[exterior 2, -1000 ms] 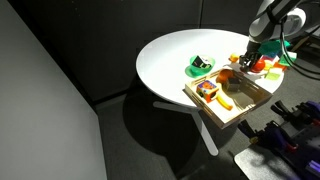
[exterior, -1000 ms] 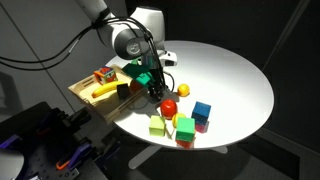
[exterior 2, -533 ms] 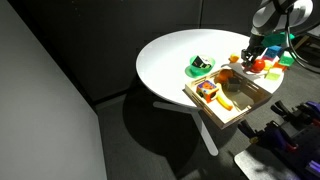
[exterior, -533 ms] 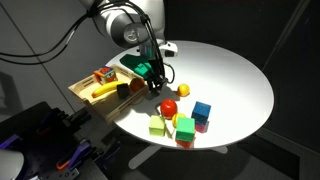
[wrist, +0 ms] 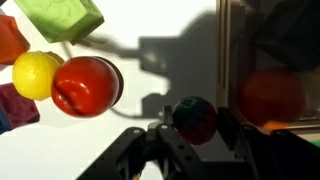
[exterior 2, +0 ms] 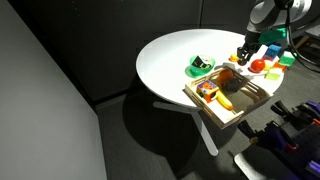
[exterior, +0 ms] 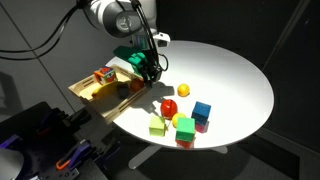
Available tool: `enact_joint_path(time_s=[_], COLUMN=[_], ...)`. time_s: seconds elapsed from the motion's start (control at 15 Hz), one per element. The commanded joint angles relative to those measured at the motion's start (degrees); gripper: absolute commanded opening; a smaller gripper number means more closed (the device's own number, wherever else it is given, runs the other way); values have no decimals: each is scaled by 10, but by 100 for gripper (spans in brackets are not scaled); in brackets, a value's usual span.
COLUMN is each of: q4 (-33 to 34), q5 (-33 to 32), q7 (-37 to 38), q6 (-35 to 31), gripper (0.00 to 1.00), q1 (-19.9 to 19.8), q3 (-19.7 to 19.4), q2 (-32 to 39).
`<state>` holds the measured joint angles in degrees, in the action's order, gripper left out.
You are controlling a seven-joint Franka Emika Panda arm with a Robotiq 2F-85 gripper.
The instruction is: Put the strawberry in the box, then stack the light green toy block on the grey toy block in the box
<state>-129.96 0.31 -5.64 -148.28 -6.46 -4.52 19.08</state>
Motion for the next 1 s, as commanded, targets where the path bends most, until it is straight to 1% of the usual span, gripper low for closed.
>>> enact_joint_path(time_s=[0.0, 0.73, 0.93], q4=[-10, -52, -70], q5=[-10, -18, -49], q7=[15, 13, 42], q6=[10, 3, 4], gripper=[23, 23, 23], q1=[16, 54, 73], q3=[4, 28, 20], q2=[-15, -48, -66])
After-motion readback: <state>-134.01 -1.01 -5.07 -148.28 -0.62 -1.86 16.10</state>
